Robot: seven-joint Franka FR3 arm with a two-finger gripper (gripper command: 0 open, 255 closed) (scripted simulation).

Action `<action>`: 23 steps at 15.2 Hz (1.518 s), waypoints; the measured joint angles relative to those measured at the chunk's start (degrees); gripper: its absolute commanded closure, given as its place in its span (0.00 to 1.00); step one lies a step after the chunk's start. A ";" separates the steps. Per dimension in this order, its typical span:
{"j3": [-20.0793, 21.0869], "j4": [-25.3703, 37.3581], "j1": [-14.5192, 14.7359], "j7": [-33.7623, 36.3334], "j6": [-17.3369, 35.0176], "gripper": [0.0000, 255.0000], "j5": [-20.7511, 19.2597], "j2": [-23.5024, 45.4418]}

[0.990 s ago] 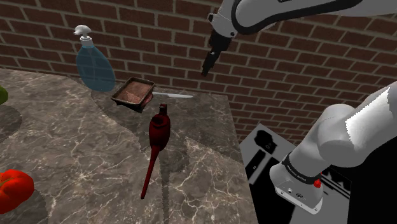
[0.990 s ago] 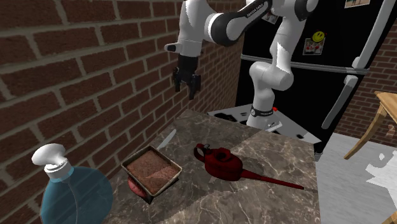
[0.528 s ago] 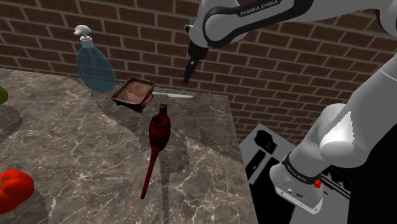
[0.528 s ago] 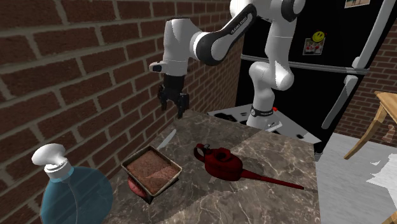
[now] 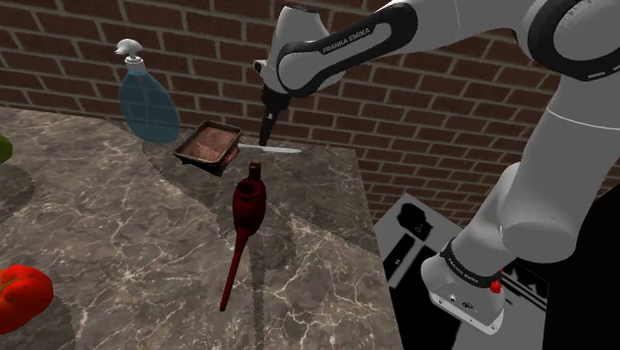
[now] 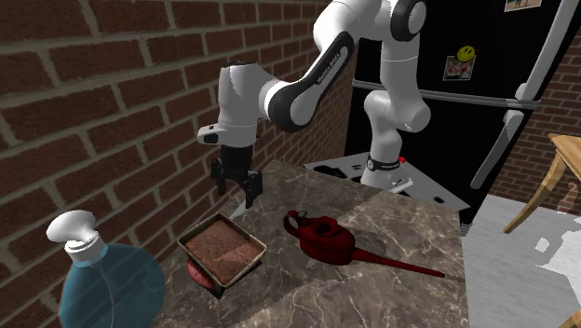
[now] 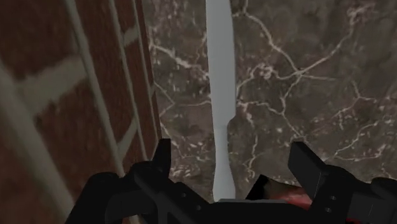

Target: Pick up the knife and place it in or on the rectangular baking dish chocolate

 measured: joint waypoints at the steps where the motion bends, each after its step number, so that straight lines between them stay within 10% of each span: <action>1: 0.06 0.49 0.05 -0.19 0.44 0.00 -0.03 0.93; 13: 0.18 0.40 0.29 -0.42 4.54 0.00 -0.09 4.89; 14: 0.18 0.40 0.29 -0.42 4.54 1.00 -0.09 4.89; 23: 0.29 0.47 0.18 -0.76 4.51 1.00 0.09 4.48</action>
